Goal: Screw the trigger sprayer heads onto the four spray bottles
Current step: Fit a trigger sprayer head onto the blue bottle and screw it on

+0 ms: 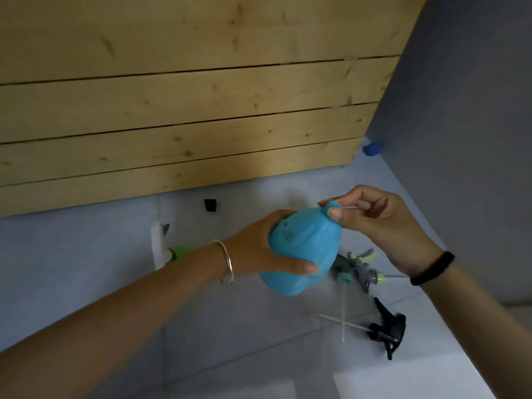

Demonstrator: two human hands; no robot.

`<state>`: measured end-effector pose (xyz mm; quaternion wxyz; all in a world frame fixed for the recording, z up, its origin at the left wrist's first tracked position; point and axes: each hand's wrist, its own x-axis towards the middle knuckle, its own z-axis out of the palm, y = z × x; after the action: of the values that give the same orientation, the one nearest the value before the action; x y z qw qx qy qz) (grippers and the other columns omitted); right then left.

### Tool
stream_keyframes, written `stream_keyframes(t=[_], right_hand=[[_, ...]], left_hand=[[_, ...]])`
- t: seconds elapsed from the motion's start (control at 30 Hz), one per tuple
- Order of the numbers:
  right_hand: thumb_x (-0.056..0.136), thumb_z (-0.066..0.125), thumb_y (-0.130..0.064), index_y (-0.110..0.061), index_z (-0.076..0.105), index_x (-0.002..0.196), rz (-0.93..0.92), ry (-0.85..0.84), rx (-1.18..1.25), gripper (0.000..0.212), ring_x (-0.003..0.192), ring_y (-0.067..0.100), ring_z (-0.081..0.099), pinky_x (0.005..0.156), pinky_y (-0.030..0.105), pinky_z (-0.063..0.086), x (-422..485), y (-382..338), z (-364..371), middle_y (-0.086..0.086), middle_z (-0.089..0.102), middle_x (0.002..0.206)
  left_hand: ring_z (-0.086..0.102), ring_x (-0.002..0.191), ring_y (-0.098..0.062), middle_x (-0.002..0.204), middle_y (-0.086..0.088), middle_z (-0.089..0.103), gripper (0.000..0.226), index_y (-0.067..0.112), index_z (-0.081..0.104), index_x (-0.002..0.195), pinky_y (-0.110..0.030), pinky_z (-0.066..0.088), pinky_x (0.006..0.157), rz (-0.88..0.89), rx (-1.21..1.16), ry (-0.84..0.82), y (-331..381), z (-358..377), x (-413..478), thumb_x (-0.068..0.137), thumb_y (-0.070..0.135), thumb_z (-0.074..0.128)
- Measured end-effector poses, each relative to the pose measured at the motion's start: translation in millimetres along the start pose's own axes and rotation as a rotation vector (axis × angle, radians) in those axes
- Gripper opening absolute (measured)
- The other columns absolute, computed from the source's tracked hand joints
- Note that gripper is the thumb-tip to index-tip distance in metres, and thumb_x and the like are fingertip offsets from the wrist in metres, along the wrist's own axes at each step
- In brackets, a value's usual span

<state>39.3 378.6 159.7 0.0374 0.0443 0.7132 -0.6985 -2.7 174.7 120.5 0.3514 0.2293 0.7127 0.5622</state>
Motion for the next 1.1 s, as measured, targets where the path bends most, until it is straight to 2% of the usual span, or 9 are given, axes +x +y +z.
stream_keyframes(t=[0.13,0.3,0.37,0.47,0.6,0.8,0.93,1.03,1.1], right_hand=[[0.073,0.063,-0.035,0.000,0.066,0.098,0.235,-0.060,-0.039,0.043,0.094,0.016,0.070,0.074,0.019,0.056,-7.4,31.5,-28.1,0.012,0.072,0.106],[0.082,0.068,-0.028,0.004,0.069,0.099,0.586,0.360,0.033,0.036,0.089,0.024,0.064,0.086,0.030,0.056,-18.0,124.8,-62.6,0.025,0.068,0.110],[0.074,0.074,-0.039,0.003,0.069,0.103,0.734,0.441,0.001,0.051,0.092,0.028,0.063,0.099,0.043,0.048,-29.3,161.3,-66.7,0.021,0.069,0.106],[0.062,0.077,-0.055,-0.003,0.066,0.111,0.862,0.533,-0.075,0.072,0.106,0.032,0.063,0.100,0.043,0.047,-37.6,194.0,-67.0,0.018,0.067,0.113],[0.065,0.072,-0.059,-0.007,0.063,0.117,0.864,0.539,-0.237,0.073,0.111,0.031,0.059,0.100,0.039,0.046,-22.5,209.5,-61.7,0.016,0.064,0.120],[0.067,0.075,-0.054,-0.011,0.063,0.112,0.836,0.457,-0.448,0.063,0.084,0.023,0.066,0.074,0.031,0.057,-5.9,209.0,-48.1,0.008,0.067,0.096],[0.069,0.078,-0.041,-0.008,0.045,0.134,0.852,0.447,-0.352,0.080,0.094,0.020,0.056,0.051,0.007,0.045,-0.2,202.3,-48.9,0.007,0.056,0.109],[0.072,0.076,-0.040,-0.002,0.054,0.124,0.855,0.412,-0.356,0.068,0.095,0.020,0.059,0.083,0.020,0.050,-1.0,189.5,-55.9,0.009,0.061,0.107],[0.075,0.076,-0.030,0.001,0.065,0.104,0.824,0.430,-0.236,0.044,0.078,0.020,0.059,0.085,0.031,0.051,-5.5,170.8,-60.6,0.011,0.063,0.092]], left_hand=[[0.066,0.094,-0.003,0.103,0.017,0.068,0.072,0.040,0.053,0.107,-0.031,0.057,0.080,-0.127,0.118,-0.024,-26.6,24.3,18.1,0.043,0.052,0.083],[0.067,0.091,-0.002,0.101,0.015,0.070,0.067,0.036,0.057,0.107,-0.025,0.057,0.075,-0.147,0.039,0.042,-52.7,39.4,19.2,0.047,0.046,0.086],[0.068,0.089,-0.004,0.099,0.014,0.071,0.061,0.033,0.060,0.104,-0.020,0.055,0.070,-0.145,0.007,0.051,-56.9,43.3,17.8,0.050,0.041,0.086],[0.068,0.092,-0.006,0.101,0.011,0.072,0.066,0.029,0.059,0.108,-0.020,0.054,0.072,-0.146,-0.017,0.064,-63.5,47.3,17.4,0.049,0.040,0.087],[0.068,0.093,-0.004,0.102,0.017,0.072,0.054,0.041,0.062,0.100,-0.018,0.055,0.071,-0.159,-0.076,0.057,-68.4,50.3,18.1,0.052,0.035,0.085],[0.067,0.088,0.003,0.096,0.026,0.070,0.052,0.035,0.059,0.100,-0.011,0.052,0.065,-0.186,-0.085,0.071,-72.6,49.5,14.9,0.056,0.029,0.085],[0.066,0.084,0.007,0.090,0.028,0.071,0.045,0.033,0.057,0.099,-0.009,0.051,0.063,-0.190,-0.078,0.079,-73.9,49.1,13.7,0.069,0.011,0.081],[0.066,0.085,0.007,0.090,0.027,0.070,0.047,0.032,0.055,0.101,-0.009,0.051,0.064,-0.175,-0.080,0.064,-69.8,48.5,11.0,0.067,0.014,0.082],[0.065,0.085,0.008,0.089,0.030,0.069,0.054,0.033,0.053,0.101,-0.009,0.051,0.064,-0.155,-0.080,0.059,-60.2,48.5,6.6,0.060,0.024,0.088]])
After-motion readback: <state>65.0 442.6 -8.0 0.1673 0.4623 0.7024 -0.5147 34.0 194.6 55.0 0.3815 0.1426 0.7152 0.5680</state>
